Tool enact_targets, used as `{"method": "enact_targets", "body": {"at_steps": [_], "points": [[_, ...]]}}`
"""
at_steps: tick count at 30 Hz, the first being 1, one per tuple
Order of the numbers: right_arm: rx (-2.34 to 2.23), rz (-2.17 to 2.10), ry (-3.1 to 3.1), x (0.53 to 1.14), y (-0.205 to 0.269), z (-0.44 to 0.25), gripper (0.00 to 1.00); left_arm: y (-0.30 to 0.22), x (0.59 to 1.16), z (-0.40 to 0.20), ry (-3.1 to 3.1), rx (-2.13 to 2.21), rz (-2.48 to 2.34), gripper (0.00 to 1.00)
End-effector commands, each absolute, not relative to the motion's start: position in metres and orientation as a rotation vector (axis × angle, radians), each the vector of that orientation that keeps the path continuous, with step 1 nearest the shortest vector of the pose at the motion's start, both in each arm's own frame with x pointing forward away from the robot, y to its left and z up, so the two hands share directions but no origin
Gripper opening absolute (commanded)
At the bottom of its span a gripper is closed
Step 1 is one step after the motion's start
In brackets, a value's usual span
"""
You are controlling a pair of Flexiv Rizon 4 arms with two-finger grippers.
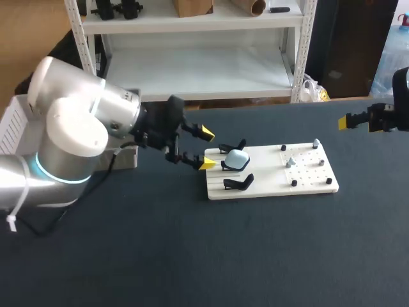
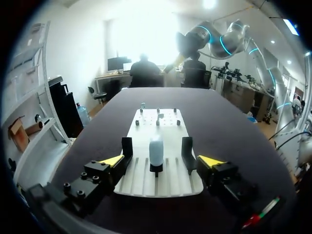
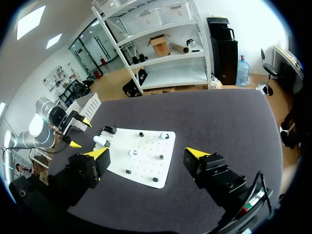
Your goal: Pick up each earbud case from the left stands, insert the matching earbuds, close the lid, and place the case in the box.
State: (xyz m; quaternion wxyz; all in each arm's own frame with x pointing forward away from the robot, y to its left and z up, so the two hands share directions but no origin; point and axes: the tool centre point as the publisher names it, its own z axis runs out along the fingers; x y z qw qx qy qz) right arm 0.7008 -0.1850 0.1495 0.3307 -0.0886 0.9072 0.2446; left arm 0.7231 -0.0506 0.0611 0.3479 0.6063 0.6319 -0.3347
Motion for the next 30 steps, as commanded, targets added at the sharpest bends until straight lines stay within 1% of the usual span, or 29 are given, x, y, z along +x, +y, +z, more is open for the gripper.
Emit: {"method": "enact_targets", "body": {"at_steps": [1, 7, 9, 10, 12, 13, 15, 18, 20, 26, 28, 30], "points": [[-0.234, 0.643, 2.372, 0.702, -0.185, 0.149, 1.00, -0.060, 0.731, 0.045, 1.631, 1.569, -0.870, 0.88], [-0.234, 0.643, 2.372, 0.702, -0.185, 0.149, 1.00, -0.066, 0.732, 0.038, 1.621, 1.567, -0.862, 0.78], [-0.234, 0.643, 2.372, 0.702, -0.185, 0.149, 1.00, -0.068, 0.732, 0.037, 1.615, 1.569, -0.867, 0.71], [-0.234, 0.643, 2.372, 0.702, -0.185, 0.149, 1.00, -0.069, 0.732, 0.036, 1.612, 1.570, -0.869, 0.70], [-0.234, 0.643, 2.372, 0.702, -0.185, 0.149, 1.00, -0.071, 0.732, 0.035, 1.606, 1.572, -0.871, 0.64], [-0.234, 0.643, 2.372, 0.702, -0.185, 0.149, 1.00, -0.072, 0.732, 0.034, 1.604, 1.572, -0.871, 0.58], [-0.234, 0.643, 2.372, 0.702, -0.185, 0.149, 1.00, -0.074, 0.732, 0.033, 1.602, 1.571, -0.876, 0.53], [-0.234, 0.643, 2.372, 0.702, -0.185, 0.149, 1.00, -0.075, 0.733, 0.032, 1.601, 1.571, -0.885, 0.49], [-0.234, 0.643, 2.372, 0.702, -0.185, 0.149, 1.00, -0.076, 0.733, 0.031, 1.599, 1.571, -0.889, 0.51], [-0.234, 0.643, 2.372, 0.702, -0.185, 0.149, 1.00, -0.079, 0.735, 0.028, 1.600, 1.569, -0.899, 0.49], [-0.234, 0.643, 2.372, 0.702, -0.185, 0.149, 1.00, -0.080, 0.736, 0.028, 1.595, 1.574, -0.901, 0.51], [-0.234, 0.643, 2.372, 0.702, -0.185, 0.149, 1.00, -0.082, 0.737, 0.027, 1.594, 1.578, -0.902, 0.50]]}}
